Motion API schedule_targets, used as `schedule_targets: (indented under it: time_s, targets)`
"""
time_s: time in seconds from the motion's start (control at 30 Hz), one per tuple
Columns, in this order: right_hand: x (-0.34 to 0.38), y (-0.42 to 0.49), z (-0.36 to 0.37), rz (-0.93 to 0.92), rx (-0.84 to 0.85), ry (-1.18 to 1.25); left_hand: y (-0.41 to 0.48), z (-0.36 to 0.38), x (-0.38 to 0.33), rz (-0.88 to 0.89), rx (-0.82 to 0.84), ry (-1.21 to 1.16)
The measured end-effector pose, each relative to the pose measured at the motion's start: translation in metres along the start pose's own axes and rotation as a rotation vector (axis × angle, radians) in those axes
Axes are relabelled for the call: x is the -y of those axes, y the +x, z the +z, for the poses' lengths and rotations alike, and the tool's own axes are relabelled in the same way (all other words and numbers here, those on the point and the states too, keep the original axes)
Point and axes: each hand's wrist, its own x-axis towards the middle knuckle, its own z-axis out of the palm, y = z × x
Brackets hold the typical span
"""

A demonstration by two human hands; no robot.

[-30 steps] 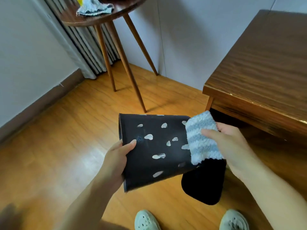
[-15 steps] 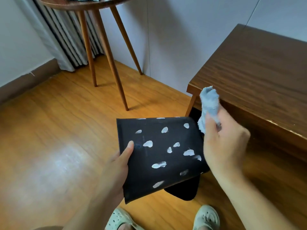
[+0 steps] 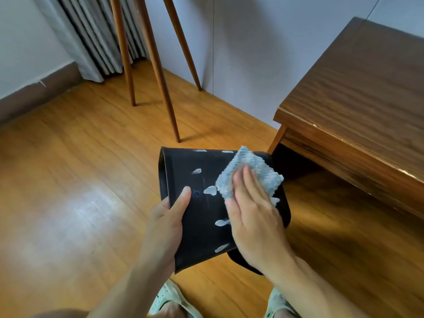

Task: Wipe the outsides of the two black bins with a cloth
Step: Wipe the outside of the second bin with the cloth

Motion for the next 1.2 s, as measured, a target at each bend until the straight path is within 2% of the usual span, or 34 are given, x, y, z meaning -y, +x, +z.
schedule_targets:
  time_s: [0.13,0.27,0.33,0.47,0.53,0.6,0.7,0.8,0.87,0.97,1.0,1.07,1.2]
  targets:
    - [0.027,-0.024,0.014,-0.222,0.037,-0.041,0.004,0.001,0.004,0.000,-0.005,-0.034]
    - [0.019,-0.018,0.011,-0.247,-0.055,-0.098,0.002,0.002,0.006,-0.002,-0.002,-0.043]
    - [0.005,-0.005,-0.001,-0.141,-0.104,-0.101,0.000,0.003,0.004,-0.002,0.019,-0.041]
    - [-0.031,0.021,-0.034,0.237,-0.126,-0.034,-0.005,0.007,0.005,0.031,0.051,0.010]
    - [-0.033,0.023,-0.036,0.281,-0.107,-0.026,-0.005,0.009,0.006,0.058,0.047,0.058]
    - [-0.018,0.015,-0.023,0.194,-0.053,0.003,-0.004,0.010,0.007,0.104,0.053,0.085]
    - [0.015,-0.012,0.003,-0.057,0.015,0.073,-0.002,0.008,0.008,0.201,0.047,0.161]
    - [0.020,-0.023,0.014,-0.213,0.028,0.035,-0.002,0.007,0.008,0.216,0.069,0.135]
    - [0.007,-0.010,0.007,-0.159,-0.054,-0.020,-0.006,0.007,0.008,0.173,0.069,0.155]
    - [-0.017,0.021,-0.017,0.142,-0.082,0.088,-0.010,0.008,0.009,0.160,0.064,0.216]
    - [-0.021,0.024,-0.019,0.191,-0.071,0.137,-0.011,0.011,0.009,0.176,0.075,0.235]
    - [-0.012,0.016,-0.013,0.130,-0.059,0.169,-0.010,0.012,0.008,0.231,0.111,0.247]
    - [0.023,-0.026,0.018,-0.213,-0.034,0.144,-0.005,0.010,0.009,0.286,0.138,0.145]
